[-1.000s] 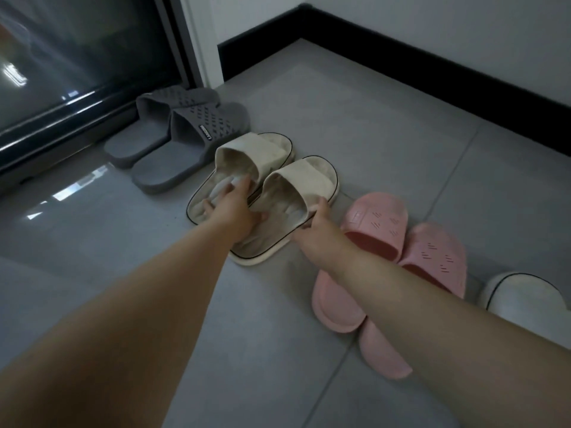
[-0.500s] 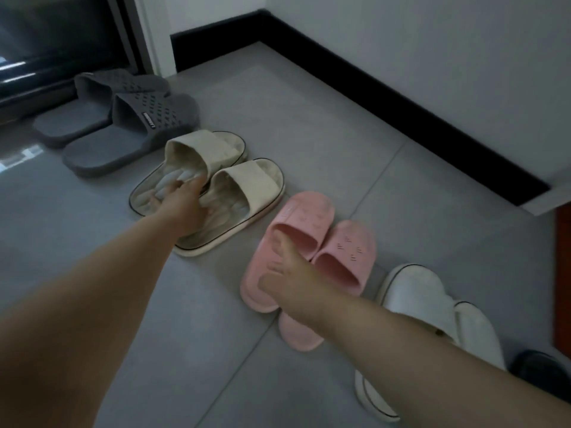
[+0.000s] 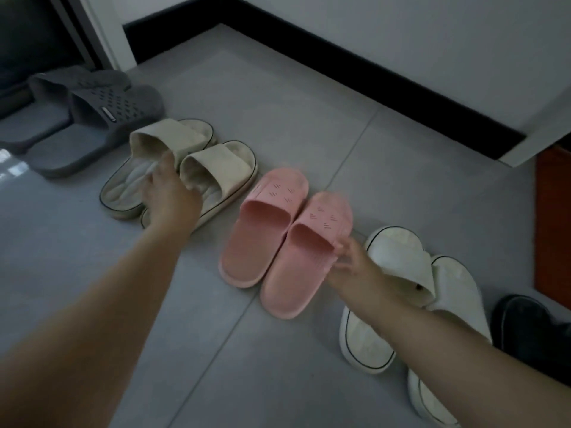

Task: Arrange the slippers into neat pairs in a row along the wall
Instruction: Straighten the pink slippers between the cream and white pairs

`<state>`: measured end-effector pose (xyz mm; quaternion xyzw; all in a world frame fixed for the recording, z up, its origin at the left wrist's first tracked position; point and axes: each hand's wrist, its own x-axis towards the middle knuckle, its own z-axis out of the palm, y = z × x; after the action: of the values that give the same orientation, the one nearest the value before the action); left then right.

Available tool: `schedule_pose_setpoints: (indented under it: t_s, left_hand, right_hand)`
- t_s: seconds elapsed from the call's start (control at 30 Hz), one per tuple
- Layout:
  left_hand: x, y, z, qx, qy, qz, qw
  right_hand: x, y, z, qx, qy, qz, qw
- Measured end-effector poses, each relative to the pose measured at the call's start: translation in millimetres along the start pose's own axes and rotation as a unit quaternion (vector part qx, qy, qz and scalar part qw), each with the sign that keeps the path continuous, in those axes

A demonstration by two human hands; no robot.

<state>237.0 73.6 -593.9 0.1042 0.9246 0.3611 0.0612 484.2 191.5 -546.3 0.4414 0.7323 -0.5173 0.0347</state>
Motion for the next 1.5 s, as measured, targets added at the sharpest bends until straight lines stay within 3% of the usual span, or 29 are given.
schedule_pose_setpoints:
  t_s: [0.03,0.1,0.2,0.27,0.4,0.63,0.8,0.9,0.97,1.07,1.17,1.23,1.33,1.5]
  left_hand:
    - [-9.7,4.9,2.6,-0.029,0.002,0.043,0.999]
    - [-28.2,16.4,12.3,-0.053,-0.067,0.106,0.991]
    - [-41.9,25.9,31.1,0.014,-0.188,0.187,0.964]
    - [-41.7,28.2,35.4,0.019,-0.214,0.170,0.962]
    - [-40.7,32.9,40.0,0.009,-0.186,0.165,0.969]
    - [-37.6,34.0,50.6,0.006,-0.167,0.149,0.975]
    - [-53.0,42.3,54.1,0.060,-0.142,0.172,0.973]
    - [-84.2,71.0,51.3,0.074,-0.111,0.199,0.971]
    - [-112.7,100.6,52.1,0.064,-0.135,0.257,0.955]
    - [-154.3,150.6,63.9,0.083,-0.296,0.354,0.883]
    - [-188.7,198.3,77.2,0.208,-0.453,0.342,0.796]
    - [-206.0,213.0,87.7,0.292,-0.473,0.331,0.762]
    - [-221.3,209.3,107.2,0.379,-0.452,0.304,0.748]
    - [-236.1,172.7,120.0,0.364,-0.412,0.268,0.791]
  right_hand:
    - [5.6,1.9,-0.7,-0.009,0.047,0.004,0.999]
    - [16.8,3.2,-4.9,-0.042,0.119,0.014,0.992]
    - [27.9,3.7,-8.8,-0.037,0.113,0.033,0.992]
    - [33.8,7.5,-6.6,0.003,0.100,0.050,0.994]
    - [51.5,28.0,-3.7,0.035,0.122,0.045,0.991]
    - [49.9,30.8,-2.3,0.042,0.085,0.029,0.995]
    - [-4.2,21.0,-16.0,0.071,0.052,-0.012,0.996]
    - [-46.2,46.6,-28.9,0.040,0.069,0.005,0.997]
    - [-69.7,73.2,-49.8,0.017,0.095,0.016,0.995]
    - [-94.7,113.5,-90.7,0.012,0.143,0.051,0.988]
    - [-102.2,148.7,-120.0,0.017,0.156,0.124,0.980]
    - [-101.6,161.2,-123.8,0.053,0.155,0.162,0.973]
    - [-102.4,166.1,-114.1,0.108,0.127,0.175,0.970]
    - [-102.5,171.9,-104.4,0.116,0.109,0.150,0.976]
